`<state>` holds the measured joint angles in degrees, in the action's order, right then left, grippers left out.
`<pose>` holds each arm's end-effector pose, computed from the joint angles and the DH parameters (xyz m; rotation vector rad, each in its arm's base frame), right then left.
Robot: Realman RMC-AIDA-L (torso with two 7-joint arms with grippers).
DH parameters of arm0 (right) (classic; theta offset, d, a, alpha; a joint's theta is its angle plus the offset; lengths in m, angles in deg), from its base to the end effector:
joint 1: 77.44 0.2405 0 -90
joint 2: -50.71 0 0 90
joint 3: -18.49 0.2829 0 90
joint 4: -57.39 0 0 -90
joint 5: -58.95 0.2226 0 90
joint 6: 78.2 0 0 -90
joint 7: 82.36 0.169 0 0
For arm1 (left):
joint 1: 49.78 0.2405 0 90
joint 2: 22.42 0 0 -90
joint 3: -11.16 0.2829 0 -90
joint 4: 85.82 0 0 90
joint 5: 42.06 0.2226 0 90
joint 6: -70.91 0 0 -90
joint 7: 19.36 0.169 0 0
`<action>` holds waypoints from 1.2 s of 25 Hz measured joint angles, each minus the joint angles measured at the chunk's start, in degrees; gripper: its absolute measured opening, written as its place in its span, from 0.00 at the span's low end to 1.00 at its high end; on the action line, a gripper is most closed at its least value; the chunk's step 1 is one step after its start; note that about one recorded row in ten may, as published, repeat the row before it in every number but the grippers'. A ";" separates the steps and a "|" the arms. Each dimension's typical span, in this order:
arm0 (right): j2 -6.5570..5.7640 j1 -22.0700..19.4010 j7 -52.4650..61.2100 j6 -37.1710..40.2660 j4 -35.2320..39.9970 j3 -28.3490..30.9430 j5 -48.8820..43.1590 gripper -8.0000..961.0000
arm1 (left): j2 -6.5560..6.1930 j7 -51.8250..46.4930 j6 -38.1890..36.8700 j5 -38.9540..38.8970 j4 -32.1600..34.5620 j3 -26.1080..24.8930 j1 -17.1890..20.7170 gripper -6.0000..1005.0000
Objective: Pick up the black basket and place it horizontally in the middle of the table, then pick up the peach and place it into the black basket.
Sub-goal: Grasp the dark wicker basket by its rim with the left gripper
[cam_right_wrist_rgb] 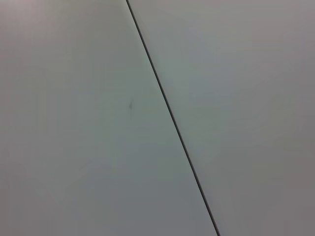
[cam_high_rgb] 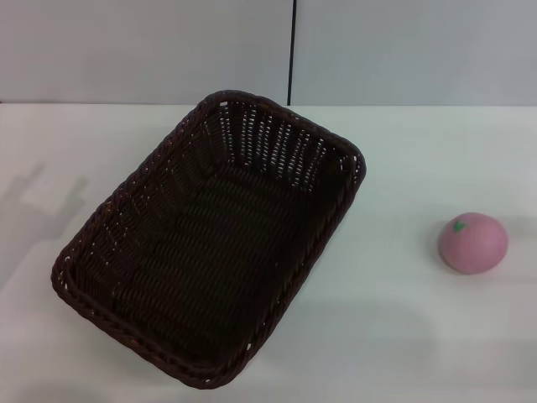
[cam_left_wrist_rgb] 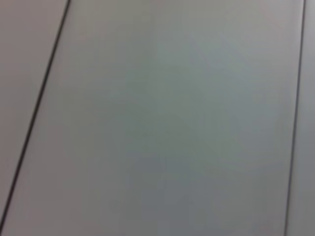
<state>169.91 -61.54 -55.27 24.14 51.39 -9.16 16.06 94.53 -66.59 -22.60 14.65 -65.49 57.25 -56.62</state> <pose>0.3812 0.2607 0.0383 -1.1682 0.5019 1.1039 -0.3770 0.2602 0.0454 -1.7471 -0.5198 -1.1099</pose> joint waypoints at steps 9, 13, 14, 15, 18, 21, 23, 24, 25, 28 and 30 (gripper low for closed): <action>-0.11 0.32 0.23 -0.66 0.36 0.26 -0.01 0.74 | 0.29 -7.33 2.66 3.96 8.09 -0.06 0.90 0.71; -0.11 0.50 0.24 -0.91 0.57 0.50 0.14 0.74 | 0.33 -23.44 7.05 14.54 23.18 -0.27 1.95 0.70; -0.11 0.53 0.24 -0.95 0.62 0.51 0.18 0.74 | 0.36 -29.18 7.78 18.90 29.70 -0.30 2.08 0.70; -0.11 0.55 0.24 -1.03 0.64 0.52 0.27 0.74 | 0.37 -30.64 7.88 20.09 31.26 -0.32 2.09 0.70; -0.11 0.55 0.24 -1.08 0.64 0.54 0.34 0.74 | 0.41 -42.21 7.81 29.30 44.25 -0.28 1.73 0.69; -0.11 0.42 0.24 -1.09 0.65 0.60 0.39 0.74 | 0.43 -52.49 5.82 37.49 55.80 0.03 0.13 0.68; -0.11 0.17 0.24 -0.99 0.65 0.70 0.41 0.74 | 0.37 -59.00 3.56 43.55 62.51 -0.07 -1.77 0.68; -0.10 0.10 0.24 -0.91 0.65 0.74 0.41 0.74 | 0.34 -62.17 2.24 46.75 65.69 -0.15 -2.98 0.68; -0.07 -0.03 0.24 -0.88 0.64 0.82 0.43 0.74 | 0.32 -64.97 0.74 50.16 68.19 -0.23 -4.24 0.67; -0.03 -0.07 0.24 -1.04 0.42 0.86 0.44 0.74 | 0.81 -71.31 -4.63 61.78 73.39 0.40 -9.60 0.66; -0.02 -0.12 0.24 -1.07 0.31 0.86 0.44 0.74 | 1.00 -73.44 -5.83 66.21 73.67 1.88 -11.77 0.64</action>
<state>169.89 -61.66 -55.02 23.07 51.70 -8.30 16.50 95.53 -140.03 -28.43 80.87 8.18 59.13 -68.39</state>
